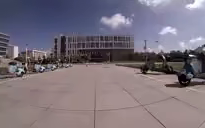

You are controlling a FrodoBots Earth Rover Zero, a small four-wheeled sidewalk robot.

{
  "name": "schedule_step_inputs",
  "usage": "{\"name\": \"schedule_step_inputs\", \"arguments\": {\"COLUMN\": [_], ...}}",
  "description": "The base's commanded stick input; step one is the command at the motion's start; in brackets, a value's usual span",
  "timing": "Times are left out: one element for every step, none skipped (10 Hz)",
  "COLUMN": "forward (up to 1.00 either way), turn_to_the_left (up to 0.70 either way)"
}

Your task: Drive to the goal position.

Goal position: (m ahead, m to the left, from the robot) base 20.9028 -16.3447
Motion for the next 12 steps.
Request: {"name": "schedule_step_inputs", "arguments": {"forward": [0.70, 0.70, 0.70, 0.70, 0.70, 0.70, 0.70, 0.70, 0.70, 0.70, 0.70, 0.70], "turn_to_the_left": [0.00, 0.00, 0.00, 0.00, 0.00, 0.00, 0.00, 0.00, 0.00, 0.00, 0.00, 0.00]}}
